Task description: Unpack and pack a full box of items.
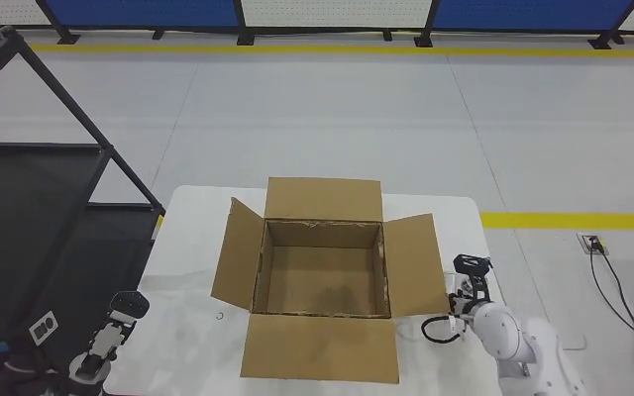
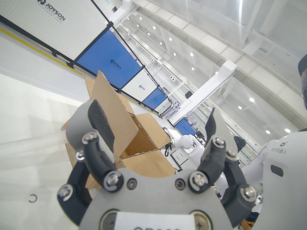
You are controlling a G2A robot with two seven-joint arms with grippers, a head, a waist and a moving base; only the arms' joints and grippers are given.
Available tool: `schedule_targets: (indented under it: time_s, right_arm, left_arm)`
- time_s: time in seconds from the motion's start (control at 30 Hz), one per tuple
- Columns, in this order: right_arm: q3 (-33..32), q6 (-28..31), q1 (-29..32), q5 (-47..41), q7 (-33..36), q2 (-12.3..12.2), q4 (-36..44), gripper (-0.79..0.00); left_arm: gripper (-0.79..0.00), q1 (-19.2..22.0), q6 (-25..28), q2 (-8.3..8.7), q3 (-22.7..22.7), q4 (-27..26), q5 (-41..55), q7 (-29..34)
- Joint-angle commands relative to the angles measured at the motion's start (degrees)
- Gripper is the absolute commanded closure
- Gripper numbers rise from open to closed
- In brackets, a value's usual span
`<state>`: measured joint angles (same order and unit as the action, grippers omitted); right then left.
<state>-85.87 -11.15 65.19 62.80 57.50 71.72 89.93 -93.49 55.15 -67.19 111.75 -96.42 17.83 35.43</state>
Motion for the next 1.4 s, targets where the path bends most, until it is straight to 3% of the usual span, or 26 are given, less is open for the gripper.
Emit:
schedule_targets:
  time_s: [0.0, 0.13, 0.27, 0.37, 0.43, 0.9, 1.0, 1.33, 1.37]
  right_arm:
    - [0.7, -0.5, -1.2, 1.3, 1.1, 0.0, -2.0, 0.0]
    - [1.7, -0.4, -2.9, 2.3, 2.8, 0.0, -4.1, -0.015]
    - [2.3, -0.1, -3.9, 3.1, 4.3, -0.1, -5.2, -0.222]
    - [2.4, 0.1, -4.2, 3.0, 4.6, -0.2, -5.8, -0.259]
    - [2.3, 0.2, -4.3, 2.9, 4.6, -0.2, -6.1, -0.326]
    - [1.5, 0.1, -3.3, 2.5, 3.7, -0.5, -4.1, -0.354]
    - [0.6, 0.6, -1.7, 1.8, 2.9, -0.7, -1.2, -0.422]
    - [-5.9, 0.2, 7.4, -2.4, -4.5, -1.2, 14.4, -0.462]
    - [-6.7, 0.3, 8.4, -3.2, -6.1, -1.2, 15.7, -0.499]
  left_arm:
    - [-0.785, 0.0, 0.0, 0.0, 0.0, 0.0, 0.0, 0.0]
    - [-0.785, 0.0, 0.0, 0.0, 0.0, 0.0, 0.0, 0.0]
    - [-0.785, 0.0, 0.0, 0.0, 0.0, 0.0, 0.0, 0.0]
    - [-0.785, 0.0, 0.0, 0.0, 0.0, 0.0, 0.0, 0.0]
    - [-0.785, 0.0, 0.0, 0.0, 0.0, 0.0, 0.0, 0.0]
    - [-0.785, 0.0, 0.0, 0.0, 0.0, 0.0, 0.0, 0.0]
    - [-0.785, 0.0, 0.0, 0.0, 0.0, 0.0, 0.0, 0.0]
    - [-0.785, 0.0, 0.0, 0.0, 0.0, 0.0, 0.0, 0.0]
    - [-0.785, 0.0, 0.0, 0.0, 0.0, 0.0, 0.0, 0.0]
